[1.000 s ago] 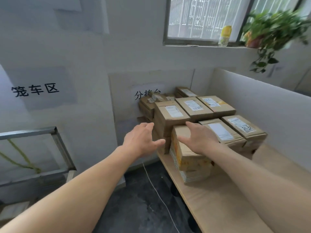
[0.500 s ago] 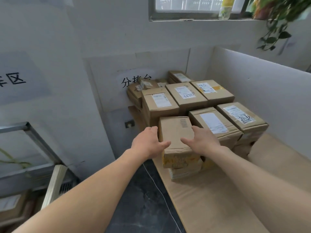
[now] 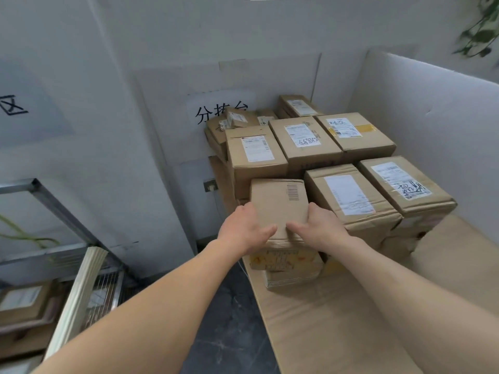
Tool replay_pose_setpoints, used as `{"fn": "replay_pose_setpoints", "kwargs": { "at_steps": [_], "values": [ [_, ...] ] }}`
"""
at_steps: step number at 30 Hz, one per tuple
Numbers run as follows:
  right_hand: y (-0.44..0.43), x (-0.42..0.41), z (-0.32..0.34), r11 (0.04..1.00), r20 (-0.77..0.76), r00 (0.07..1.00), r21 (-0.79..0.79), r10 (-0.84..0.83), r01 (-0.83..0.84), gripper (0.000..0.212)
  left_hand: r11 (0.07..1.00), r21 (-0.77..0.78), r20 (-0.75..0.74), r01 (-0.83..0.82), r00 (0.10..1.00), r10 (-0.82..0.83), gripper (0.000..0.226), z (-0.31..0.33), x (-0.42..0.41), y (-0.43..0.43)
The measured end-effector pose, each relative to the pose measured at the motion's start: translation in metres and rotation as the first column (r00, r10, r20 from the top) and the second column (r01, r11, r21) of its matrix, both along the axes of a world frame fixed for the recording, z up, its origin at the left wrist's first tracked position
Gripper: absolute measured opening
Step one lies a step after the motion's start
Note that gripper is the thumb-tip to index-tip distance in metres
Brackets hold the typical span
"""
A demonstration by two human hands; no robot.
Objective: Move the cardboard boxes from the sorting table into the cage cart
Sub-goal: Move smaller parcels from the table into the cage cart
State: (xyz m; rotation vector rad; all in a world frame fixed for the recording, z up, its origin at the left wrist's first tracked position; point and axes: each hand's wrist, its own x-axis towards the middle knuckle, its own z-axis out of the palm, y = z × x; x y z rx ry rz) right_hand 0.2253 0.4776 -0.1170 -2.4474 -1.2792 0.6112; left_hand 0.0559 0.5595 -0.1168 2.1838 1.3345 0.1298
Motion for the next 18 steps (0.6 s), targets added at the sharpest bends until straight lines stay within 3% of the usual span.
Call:
{"fn": "replay_pose_setpoints", "kwargs": {
  "at_steps": [7,18],
  "values": [
    [-0.001,0.002,-0.011,0.999,-0.093,0.995,0.007,-0.048,0.048,0.064,0.983,-0.142,0.082,-0.114,0.989,0.126,0.068,-0.015,0.010,0.000],
    [-0.022,-0.036,0.011,0.991,-0.013,0.998,0.117,-0.064,0.065,0.057,0.957,-0.225,0.203,-0.182,0.952,0.229,0.064,0.000,-0.027,-0.018]
  ]
}}
